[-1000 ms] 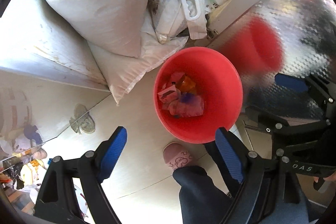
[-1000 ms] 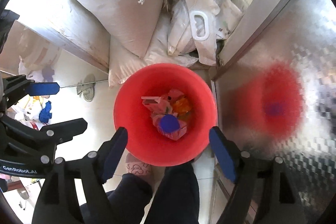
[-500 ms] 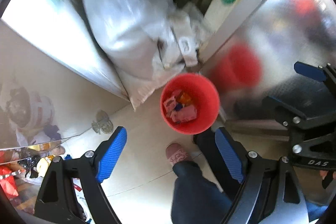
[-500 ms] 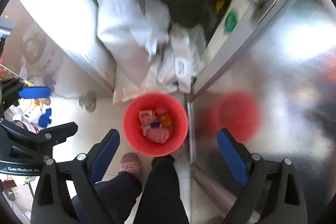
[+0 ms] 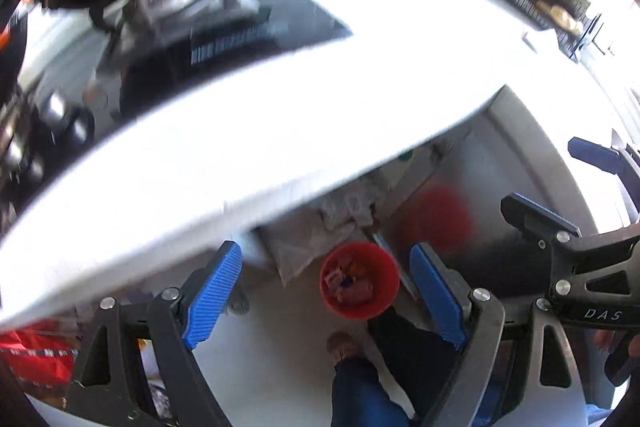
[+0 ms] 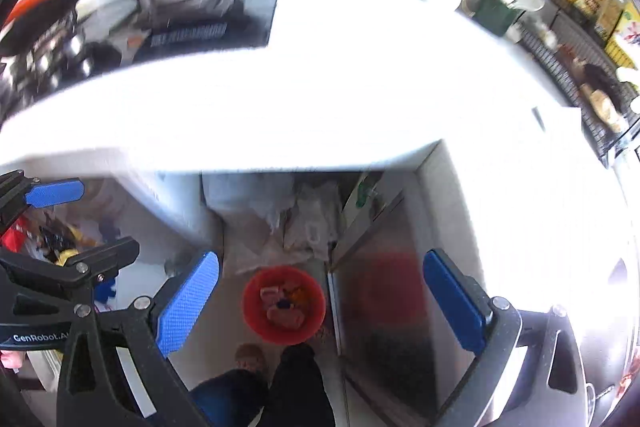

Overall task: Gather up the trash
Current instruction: 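Raise both tools back over the counter toward the cloth and packet, then grasp the white cloth with the right gripper, then grasp the red-brown sauce sachet with the left gripper, then carry the sachet with the left gripper while the right carries the cloth to the bucket, then open both grippers to drop the sachet and cloth into the red bucket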

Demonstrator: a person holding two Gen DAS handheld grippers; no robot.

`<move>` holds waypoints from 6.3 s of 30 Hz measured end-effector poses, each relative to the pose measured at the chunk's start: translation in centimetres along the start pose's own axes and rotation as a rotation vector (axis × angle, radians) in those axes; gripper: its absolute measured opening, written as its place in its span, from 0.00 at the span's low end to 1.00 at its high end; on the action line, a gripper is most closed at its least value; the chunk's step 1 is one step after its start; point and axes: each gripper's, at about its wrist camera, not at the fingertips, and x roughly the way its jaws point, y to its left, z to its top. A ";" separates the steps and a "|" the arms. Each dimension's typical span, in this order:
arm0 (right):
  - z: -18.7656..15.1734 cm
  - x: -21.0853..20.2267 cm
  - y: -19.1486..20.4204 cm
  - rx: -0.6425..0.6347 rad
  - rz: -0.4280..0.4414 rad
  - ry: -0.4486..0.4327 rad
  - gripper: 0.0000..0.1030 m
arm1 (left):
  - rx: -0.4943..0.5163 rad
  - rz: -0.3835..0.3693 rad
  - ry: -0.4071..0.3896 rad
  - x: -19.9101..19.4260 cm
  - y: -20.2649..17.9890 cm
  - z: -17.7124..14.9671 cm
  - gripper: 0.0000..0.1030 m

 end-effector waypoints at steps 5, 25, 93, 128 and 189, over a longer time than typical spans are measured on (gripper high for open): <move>2.1 -2.9 -2.2 0.050 -0.030 -0.048 0.99 | 0.034 -0.045 -0.060 -2.5 -1.4 4.4 0.82; 7.0 -5.5 -15.5 0.293 -0.167 -0.074 0.99 | 0.251 -0.170 -0.100 0.5 -12.8 19.1 0.82; 2.2 -2.3 -35.5 0.644 -0.082 0.007 0.09 | 0.442 -0.208 0.152 15.5 -33.6 28.6 0.33; 7.1 -5.6 -15.4 0.341 0.066 -0.022 0.09 | 0.290 -0.274 -0.019 0.1 -12.4 14.9 0.03; -22.7 40.2 1.2 0.239 0.305 0.438 0.29 | 0.126 -0.331 0.365 47.7 -2.7 -17.8 0.48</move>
